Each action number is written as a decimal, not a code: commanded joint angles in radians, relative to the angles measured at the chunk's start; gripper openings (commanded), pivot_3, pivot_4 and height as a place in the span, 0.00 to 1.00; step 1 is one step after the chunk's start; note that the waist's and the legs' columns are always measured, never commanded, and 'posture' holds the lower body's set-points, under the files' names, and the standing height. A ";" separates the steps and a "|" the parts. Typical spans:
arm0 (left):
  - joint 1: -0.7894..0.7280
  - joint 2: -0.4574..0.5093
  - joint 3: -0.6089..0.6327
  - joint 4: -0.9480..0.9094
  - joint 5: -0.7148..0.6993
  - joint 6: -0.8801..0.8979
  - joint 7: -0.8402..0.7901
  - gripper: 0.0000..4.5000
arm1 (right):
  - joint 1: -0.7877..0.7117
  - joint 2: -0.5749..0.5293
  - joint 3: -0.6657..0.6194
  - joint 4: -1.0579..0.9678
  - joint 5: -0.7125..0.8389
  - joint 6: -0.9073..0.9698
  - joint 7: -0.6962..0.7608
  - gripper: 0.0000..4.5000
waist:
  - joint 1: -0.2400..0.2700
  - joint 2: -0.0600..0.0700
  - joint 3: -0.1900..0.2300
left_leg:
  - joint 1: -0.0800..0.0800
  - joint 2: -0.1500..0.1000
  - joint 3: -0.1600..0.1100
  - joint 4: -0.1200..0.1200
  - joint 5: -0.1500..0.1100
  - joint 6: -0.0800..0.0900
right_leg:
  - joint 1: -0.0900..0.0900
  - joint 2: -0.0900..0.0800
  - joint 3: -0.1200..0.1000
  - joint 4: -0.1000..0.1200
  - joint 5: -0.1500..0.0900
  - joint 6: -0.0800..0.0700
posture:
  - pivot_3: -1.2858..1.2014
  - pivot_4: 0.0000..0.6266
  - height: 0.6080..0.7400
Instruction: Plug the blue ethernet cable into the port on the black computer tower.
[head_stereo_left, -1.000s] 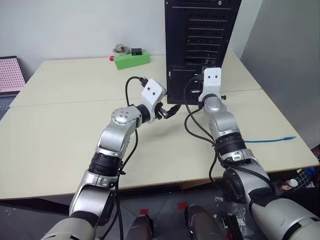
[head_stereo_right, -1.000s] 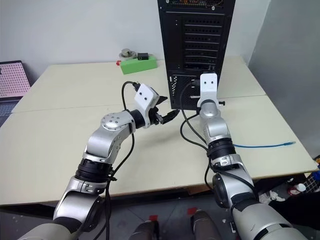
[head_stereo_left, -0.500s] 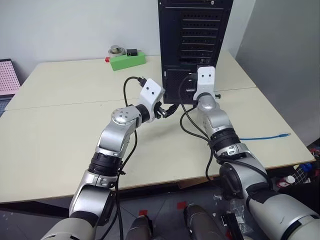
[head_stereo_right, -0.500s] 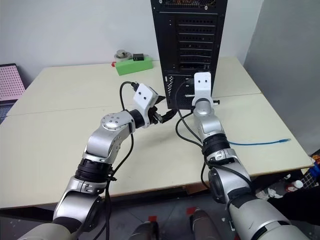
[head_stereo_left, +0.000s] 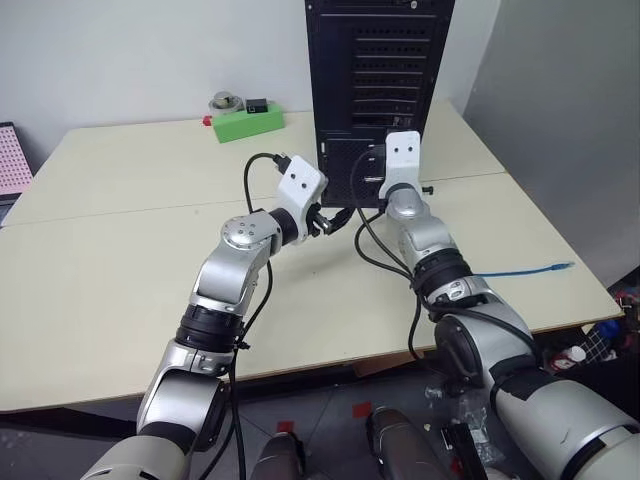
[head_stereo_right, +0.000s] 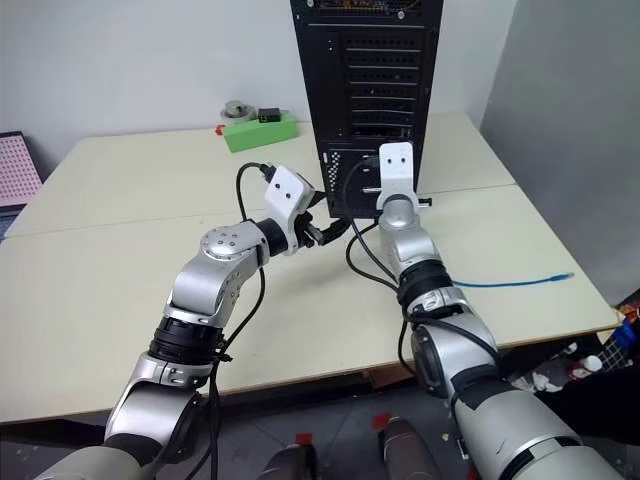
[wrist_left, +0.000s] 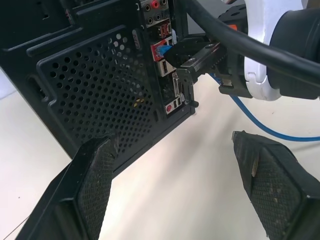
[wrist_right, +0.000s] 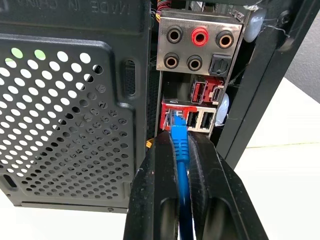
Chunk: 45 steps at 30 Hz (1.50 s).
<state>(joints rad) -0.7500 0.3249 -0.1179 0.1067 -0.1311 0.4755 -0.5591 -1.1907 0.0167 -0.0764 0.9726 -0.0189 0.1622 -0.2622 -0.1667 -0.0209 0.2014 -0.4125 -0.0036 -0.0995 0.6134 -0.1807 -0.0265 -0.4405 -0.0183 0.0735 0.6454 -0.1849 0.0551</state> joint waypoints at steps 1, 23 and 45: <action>-0.016 0.009 0.015 -0.027 0.005 -0.004 0.005 0.85 | -0.097 0.010 0.021 -0.033 -0.016 -0.075 0.014 0.00 | -0.001 0.000 0.000 | 0.000 0.000 0.000 0.000 0.000 0.000 | 0.000 0.000 0.000 0.000 0.000 0.000 | 0.52 0.24 1.00; -0.012 0.013 0.018 -0.037 0.006 0.007 0.014 0.85 | -0.148 0.004 0.008 0.080 -0.009 -0.128 0.024 0.00 | -0.006 0.000 0.000 | 0.000 0.000 0.000 0.000 0.000 0.000 | 0.000 0.000 0.000 0.000 0.000 0.000 | 0.52 0.24 1.00; -0.013 0.017 0.019 -0.041 0.007 0.009 0.014 0.85 | -0.169 -0.008 0.001 0.162 -0.012 -0.157 0.033 0.00 | -0.006 0.000 0.000 | 0.000 0.000 0.000 0.000 0.001 0.002 | 0.000 0.000 0.000 0.000 0.000 0.000 | 0.52 0.24 1.00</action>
<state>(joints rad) -0.7498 0.3303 -0.1177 0.1065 -0.1308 0.4928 -0.5527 -1.2792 0.0068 -0.0900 1.1688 -0.0170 0.0652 -0.2542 -0.1723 -0.0209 0.2015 -0.4125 -0.0036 -0.0996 0.6133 -0.1797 -0.0249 -0.4407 -0.0183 0.0735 0.6450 -0.1849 0.0551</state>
